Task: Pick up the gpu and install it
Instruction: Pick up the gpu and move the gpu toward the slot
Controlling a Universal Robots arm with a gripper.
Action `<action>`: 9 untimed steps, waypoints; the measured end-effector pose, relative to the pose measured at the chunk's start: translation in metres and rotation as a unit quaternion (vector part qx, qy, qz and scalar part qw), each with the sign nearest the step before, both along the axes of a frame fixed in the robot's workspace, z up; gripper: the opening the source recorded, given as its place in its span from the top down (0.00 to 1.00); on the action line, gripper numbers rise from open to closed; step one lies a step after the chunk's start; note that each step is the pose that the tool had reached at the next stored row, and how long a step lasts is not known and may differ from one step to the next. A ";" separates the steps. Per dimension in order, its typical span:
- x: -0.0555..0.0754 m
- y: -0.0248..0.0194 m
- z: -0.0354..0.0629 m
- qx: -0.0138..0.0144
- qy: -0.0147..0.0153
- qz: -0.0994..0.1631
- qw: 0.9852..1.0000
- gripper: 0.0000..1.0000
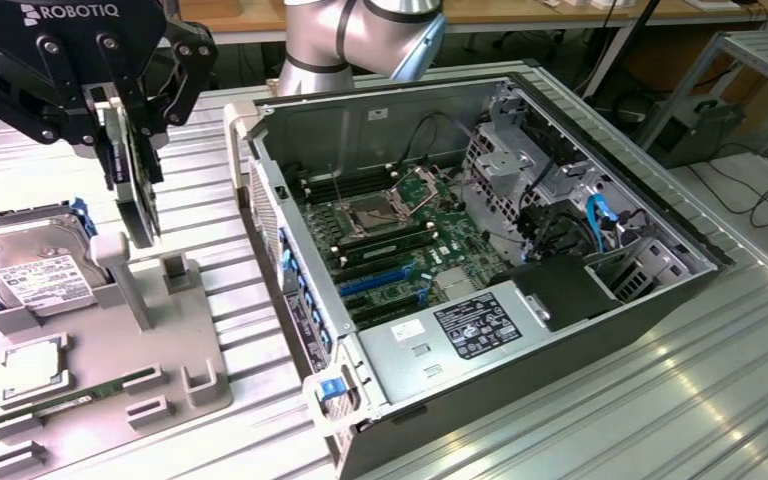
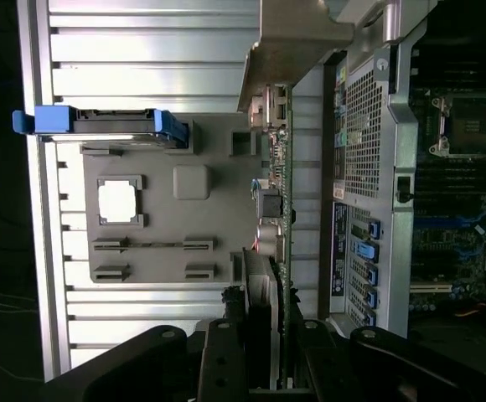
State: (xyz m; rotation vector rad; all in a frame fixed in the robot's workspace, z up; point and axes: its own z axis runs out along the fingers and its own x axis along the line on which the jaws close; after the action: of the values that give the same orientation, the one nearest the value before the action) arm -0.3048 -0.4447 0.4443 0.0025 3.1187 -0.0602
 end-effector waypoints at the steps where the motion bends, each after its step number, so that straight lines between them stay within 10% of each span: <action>1: 0.000 0.0000 0.0000 0.000 0.000 0.000 1.000 0.72; 9: 0.001 0.0000 0.0000 0.000 0.000 0.000 1.000 0.72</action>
State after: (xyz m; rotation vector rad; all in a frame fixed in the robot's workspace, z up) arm -0.3035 -0.4447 0.4443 0.0023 3.1187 -0.0598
